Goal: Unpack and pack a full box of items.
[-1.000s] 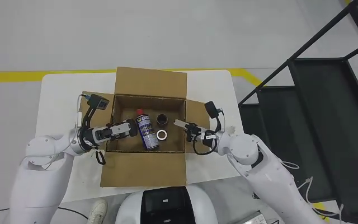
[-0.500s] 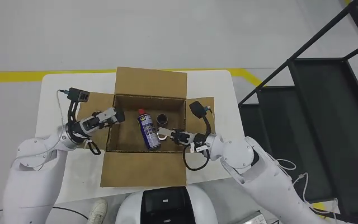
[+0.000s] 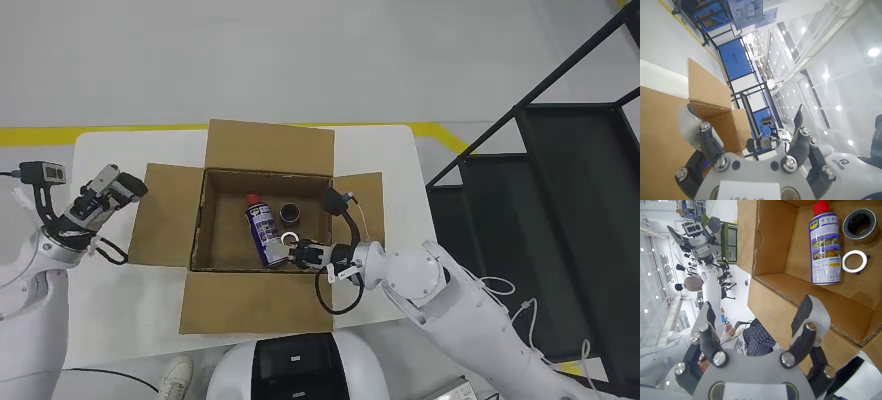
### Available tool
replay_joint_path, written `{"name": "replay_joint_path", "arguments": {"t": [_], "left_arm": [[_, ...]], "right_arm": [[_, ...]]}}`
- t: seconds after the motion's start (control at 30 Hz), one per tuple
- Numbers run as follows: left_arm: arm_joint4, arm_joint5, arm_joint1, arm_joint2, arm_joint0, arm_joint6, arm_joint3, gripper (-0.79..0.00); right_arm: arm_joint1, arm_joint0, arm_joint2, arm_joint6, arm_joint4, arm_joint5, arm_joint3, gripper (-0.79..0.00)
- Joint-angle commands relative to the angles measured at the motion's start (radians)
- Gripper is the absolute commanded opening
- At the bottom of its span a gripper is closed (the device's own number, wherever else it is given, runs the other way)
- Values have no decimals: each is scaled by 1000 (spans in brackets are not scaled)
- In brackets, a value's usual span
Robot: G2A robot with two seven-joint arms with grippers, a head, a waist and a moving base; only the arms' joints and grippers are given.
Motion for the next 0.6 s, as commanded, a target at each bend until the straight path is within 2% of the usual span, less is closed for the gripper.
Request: {"name": "replay_joint_path", "arguments": {"t": [0.0, 0.23, 0.37, 0.57], "left_arm": [[26, 0, 2, 0, -20, 17, 38, 0], [105, -20, -8, 91, -151, 101, 173, 0], [124, -31, -16, 149, -242, 103, 228, 0], [204, 29, -27, 237, -382, 139, 332, 0]], "right_arm": [[-1, 2, -2, 2, 2, -5, 6, 0], [-4, 9, -8, 5, 6, -14, 25, 0], [-4, 7, -2, 7, 6, -13, 25, 0], [-4, -3, 5, 5, 12, -14, 24, 0]]}}
